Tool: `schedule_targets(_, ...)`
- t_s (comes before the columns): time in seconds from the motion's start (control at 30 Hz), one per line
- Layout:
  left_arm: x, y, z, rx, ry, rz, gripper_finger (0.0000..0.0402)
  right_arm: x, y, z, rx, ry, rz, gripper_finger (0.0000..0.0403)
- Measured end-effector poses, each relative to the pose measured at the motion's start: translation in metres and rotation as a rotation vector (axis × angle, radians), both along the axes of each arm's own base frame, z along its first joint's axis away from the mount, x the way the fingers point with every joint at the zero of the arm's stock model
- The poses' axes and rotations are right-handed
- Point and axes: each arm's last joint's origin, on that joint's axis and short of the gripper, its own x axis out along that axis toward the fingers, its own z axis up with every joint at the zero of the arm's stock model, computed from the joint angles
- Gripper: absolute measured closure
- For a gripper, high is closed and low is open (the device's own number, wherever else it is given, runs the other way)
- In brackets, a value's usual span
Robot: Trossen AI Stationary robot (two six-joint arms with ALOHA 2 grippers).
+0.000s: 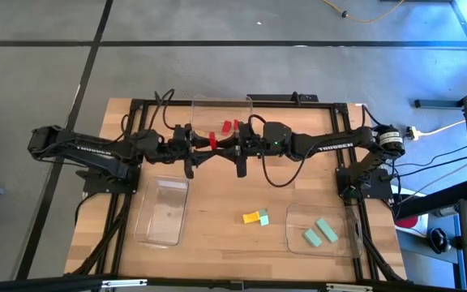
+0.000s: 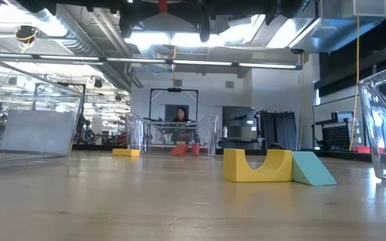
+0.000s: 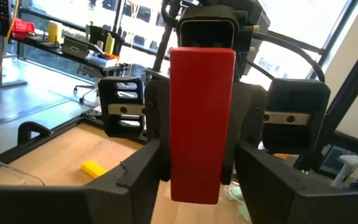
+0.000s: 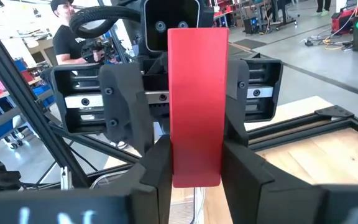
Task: Sort & place blocks by color
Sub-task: Put the red block on the top transparent bin
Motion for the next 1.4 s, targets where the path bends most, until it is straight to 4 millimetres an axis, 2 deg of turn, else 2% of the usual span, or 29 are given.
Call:
schedule_targets(0.13,-0.0003,0.0,0.0004,0.001,-0.002,-0.001,0.0257,-0.0002,0.0001,0.0003,0.0,-0.002,0.003,0.0299)
schedule_targets(0.43,-0.0021,-0.0003,0.001,-0.001,0.002,-0.009,0.0258,-0.0004,0.0003,-0.002,0.003,0.031,0.015,0.0299)
schedule_targets(0.67,-0.0028,-0.0006,0.004,-0.006,-0.029,-0.015,0.0208,-0.001,0.0012,-0.0067,0.006,0.081,0.044,0.0299)
schedule_targets(1.07,-0.0039,-0.0007,0.0087,-0.064,-0.083,-0.027,0.0189,-0.0008,0.0023,-0.008,0.034,0.085,0.085,0.0299)
schedule_targets(1.4,-0.0038,-0.0007,0.0083,-0.074,-0.08,-0.029,0.0126,-0.0007,0.0029,-0.0085,0.04,0.088,0.099,0.0299)
